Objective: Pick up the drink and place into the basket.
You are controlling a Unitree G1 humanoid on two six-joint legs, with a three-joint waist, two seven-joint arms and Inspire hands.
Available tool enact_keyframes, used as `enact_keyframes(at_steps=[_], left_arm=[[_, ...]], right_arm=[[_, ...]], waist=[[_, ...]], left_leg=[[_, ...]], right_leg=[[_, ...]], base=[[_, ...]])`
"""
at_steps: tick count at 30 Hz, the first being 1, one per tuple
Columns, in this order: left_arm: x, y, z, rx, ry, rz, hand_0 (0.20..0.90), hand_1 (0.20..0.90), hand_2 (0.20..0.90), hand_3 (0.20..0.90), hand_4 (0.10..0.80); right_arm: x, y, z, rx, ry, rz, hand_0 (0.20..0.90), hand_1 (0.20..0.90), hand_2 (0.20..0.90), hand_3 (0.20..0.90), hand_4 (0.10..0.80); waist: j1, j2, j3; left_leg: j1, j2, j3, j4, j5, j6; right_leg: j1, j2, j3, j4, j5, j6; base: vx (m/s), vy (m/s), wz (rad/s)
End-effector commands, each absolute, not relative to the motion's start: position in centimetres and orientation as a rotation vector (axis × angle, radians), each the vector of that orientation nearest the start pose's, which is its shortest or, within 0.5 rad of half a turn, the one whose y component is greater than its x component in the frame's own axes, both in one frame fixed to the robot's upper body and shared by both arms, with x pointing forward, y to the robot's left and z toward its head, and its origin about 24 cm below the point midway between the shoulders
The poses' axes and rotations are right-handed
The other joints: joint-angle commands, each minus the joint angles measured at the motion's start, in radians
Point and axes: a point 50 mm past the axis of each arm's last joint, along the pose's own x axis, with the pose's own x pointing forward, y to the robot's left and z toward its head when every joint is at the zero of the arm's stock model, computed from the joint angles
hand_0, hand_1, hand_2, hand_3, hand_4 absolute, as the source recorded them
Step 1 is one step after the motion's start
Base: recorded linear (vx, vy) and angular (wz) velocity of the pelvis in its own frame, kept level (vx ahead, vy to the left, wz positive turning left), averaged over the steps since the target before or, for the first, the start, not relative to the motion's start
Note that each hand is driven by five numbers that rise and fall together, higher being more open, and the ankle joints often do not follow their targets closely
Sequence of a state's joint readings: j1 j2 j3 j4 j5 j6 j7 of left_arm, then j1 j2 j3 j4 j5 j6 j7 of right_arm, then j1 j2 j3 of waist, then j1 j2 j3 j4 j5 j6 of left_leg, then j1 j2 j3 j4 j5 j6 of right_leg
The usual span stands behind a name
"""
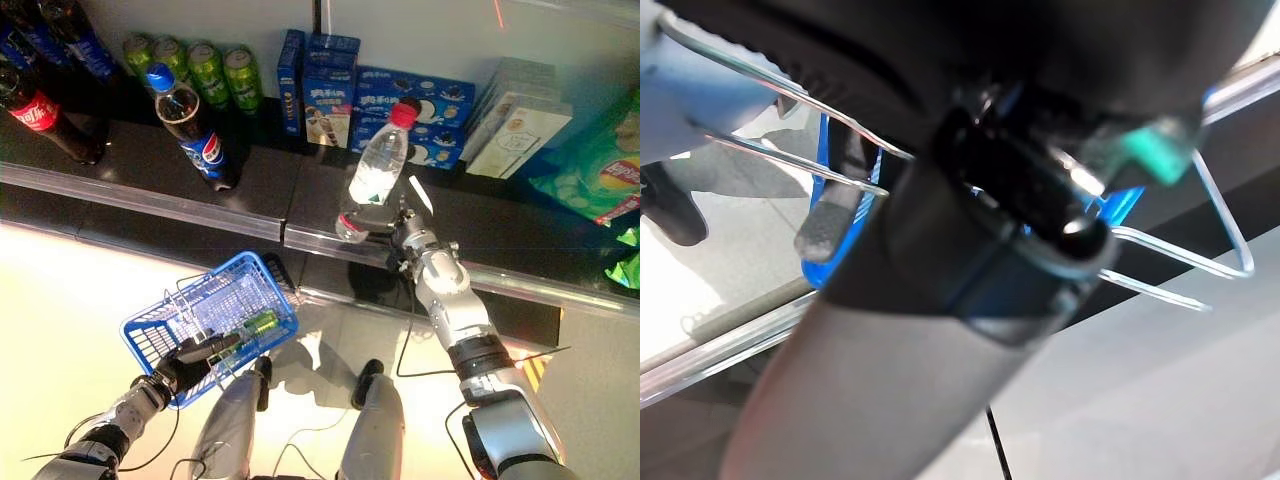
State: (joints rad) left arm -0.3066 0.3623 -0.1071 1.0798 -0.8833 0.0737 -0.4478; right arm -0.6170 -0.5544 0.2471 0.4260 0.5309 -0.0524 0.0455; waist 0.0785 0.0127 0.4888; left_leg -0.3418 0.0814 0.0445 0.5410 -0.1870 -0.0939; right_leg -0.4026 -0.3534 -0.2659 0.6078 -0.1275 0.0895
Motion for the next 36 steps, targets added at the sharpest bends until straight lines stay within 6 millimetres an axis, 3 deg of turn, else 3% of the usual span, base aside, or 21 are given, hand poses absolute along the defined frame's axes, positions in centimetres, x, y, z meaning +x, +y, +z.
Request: enact_keyframes(at_steps=[1, 24, 31, 36], left_arm=[[19.6, 22.1, -10.8, -0.545, 0.785, -0.181, 0.3, 0.3, 0.3, 0.2, 0.1], [19.7, 22.4, -10.7, -0.548, 0.773, -0.168, 0.3, 0.3, 0.3, 0.2, 0.1], [18.0, 22.8, -11.3, -0.563, 0.792, -0.138, 0.3, 0.3, 0.3, 0.2, 0.1], [16.3, 23.2, -12.0, -0.57, 0.811, -0.11, 0.3, 0.3, 0.3, 0.2, 0.1]], right_arm=[[35.9, -19.8, 20.4, -0.084, -0.416, 0.199, 0.3, 0.3, 0.3, 0.2, 0.1], [35.1, -19.3, 21.3, -0.097, -0.496, 0.21, 0.3, 0.3, 0.3, 0.2, 0.1], [33.6, -18.2, 20.6, -0.093, -0.529, 0.263, 0.3, 0.3, 0.3, 0.2, 0.1], [32.5, -17.9, 19.8, -0.067, -0.527, 0.281, 0.3, 0.3, 0.3, 0.2, 0.1]], waist=[[0.034, 0.008, -0.093], [0.022, 0.007, -0.099], [0.013, 0.0, -0.133], [0.016, -0.004, -0.195]], left_leg=[[0.086, 0.013, 0.054, -0.116, 0.068, 0.045], [0.12, 0.009, 0.056, -0.163, 0.08, 0.054], [0.219, 0.009, 0.08, -0.338, 0.149, 0.051], [0.308, 0.03, 0.128, -0.516, 0.225, 0.019]], right_leg=[[-0.021, -0.012, 0.033, 0.058, 0.076, 0.075], [-0.001, -0.003, 0.035, 0.016, 0.101, 0.081], [0.098, 0.022, 0.02, -0.169, 0.164, 0.096], [0.268, 0.08, -0.026, -0.4, 0.167, 0.081]], base=[[0.0, 0.0, 0.0], [0.002, -0.001, 0.0], [0.075, -0.017, 0.02], [0.109, -0.031, 0.02]])
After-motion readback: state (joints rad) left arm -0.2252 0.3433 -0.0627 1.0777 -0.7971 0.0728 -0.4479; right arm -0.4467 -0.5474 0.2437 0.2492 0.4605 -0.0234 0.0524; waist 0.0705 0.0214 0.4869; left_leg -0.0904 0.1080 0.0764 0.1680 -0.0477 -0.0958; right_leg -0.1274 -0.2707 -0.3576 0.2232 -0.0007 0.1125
